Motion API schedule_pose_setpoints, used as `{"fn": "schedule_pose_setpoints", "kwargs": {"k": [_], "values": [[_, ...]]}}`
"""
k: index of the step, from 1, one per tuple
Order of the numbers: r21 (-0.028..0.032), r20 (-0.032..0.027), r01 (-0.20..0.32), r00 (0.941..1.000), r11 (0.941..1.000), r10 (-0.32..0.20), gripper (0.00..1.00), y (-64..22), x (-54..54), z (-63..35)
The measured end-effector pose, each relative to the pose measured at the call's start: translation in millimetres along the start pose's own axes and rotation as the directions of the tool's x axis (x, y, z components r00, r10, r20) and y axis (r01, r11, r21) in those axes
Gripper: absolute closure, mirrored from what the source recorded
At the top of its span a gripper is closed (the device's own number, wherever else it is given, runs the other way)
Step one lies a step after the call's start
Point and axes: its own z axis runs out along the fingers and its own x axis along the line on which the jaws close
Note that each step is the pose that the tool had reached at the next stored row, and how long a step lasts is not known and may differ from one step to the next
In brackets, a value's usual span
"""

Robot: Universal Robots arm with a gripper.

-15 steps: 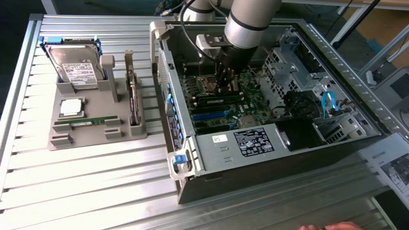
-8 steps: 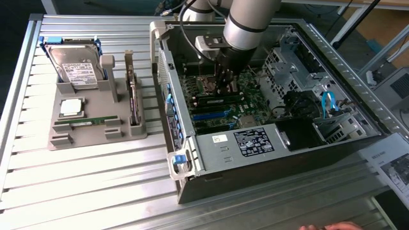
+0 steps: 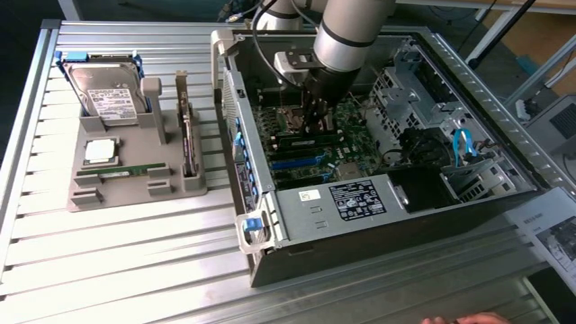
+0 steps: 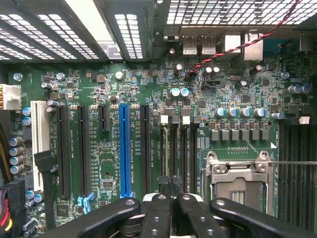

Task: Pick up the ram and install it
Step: 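Press down the ram until it locks into place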

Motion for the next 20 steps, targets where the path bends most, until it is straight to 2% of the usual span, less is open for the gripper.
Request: {"fn": "schedule_pose_setpoints", "kwargs": {"k": [20], "values": [[0.0001,0.0002,0.0,1.0,1.0,0.0,0.9,-0.1,0.1,3.8]]}}
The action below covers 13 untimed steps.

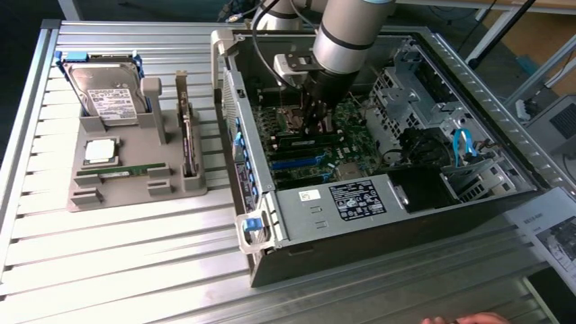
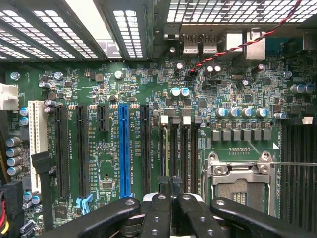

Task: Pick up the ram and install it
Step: 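Press down the ram until it locks into place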

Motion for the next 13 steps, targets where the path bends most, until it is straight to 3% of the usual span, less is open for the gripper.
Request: {"fn": "schedule_pose_setpoints", "kwargs": {"k": [13], "values": [[0.0,-0.0001,0.0,1.0,1.0,0.0,0.9,0.0,0.1,2.2]]}}
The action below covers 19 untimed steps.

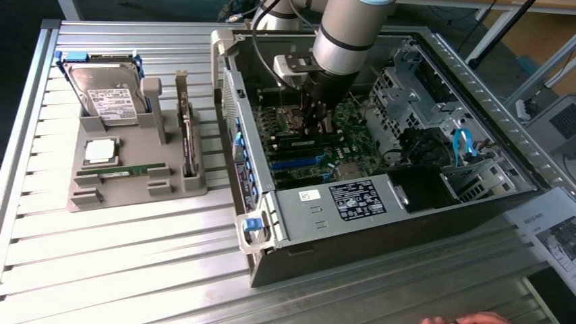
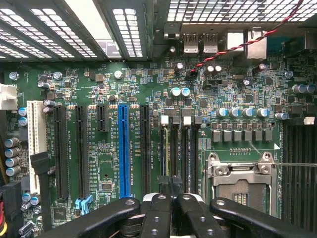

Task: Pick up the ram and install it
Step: 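Press down the ram until it locks into place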

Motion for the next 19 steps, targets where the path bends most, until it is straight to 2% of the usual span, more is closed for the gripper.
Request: {"fn": "schedule_pose_setpoints", "kwargs": {"k": [19], "values": [[-0.0001,-0.0001,0.0,1.0,1.0,0.0,0.9,0.0,0.5,3.1]]}}
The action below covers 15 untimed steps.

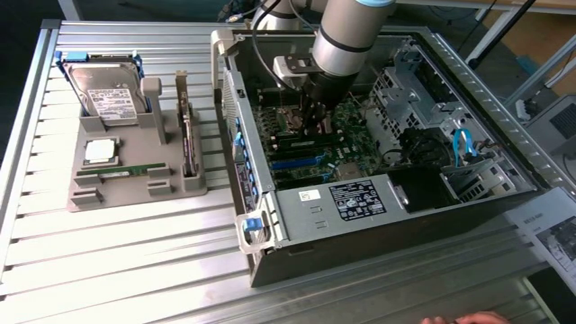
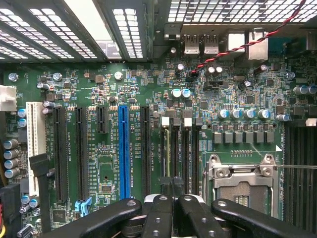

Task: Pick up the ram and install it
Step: 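Press down the ram until it locks into place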

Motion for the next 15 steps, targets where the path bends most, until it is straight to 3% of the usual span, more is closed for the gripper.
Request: {"fn": "schedule_pose_setpoints", "kwargs": {"k": [15], "values": [[0.0001,0.0002,0.0,1.0,1.0,0.0,0.9,0.0,0.2,1.0]]}}
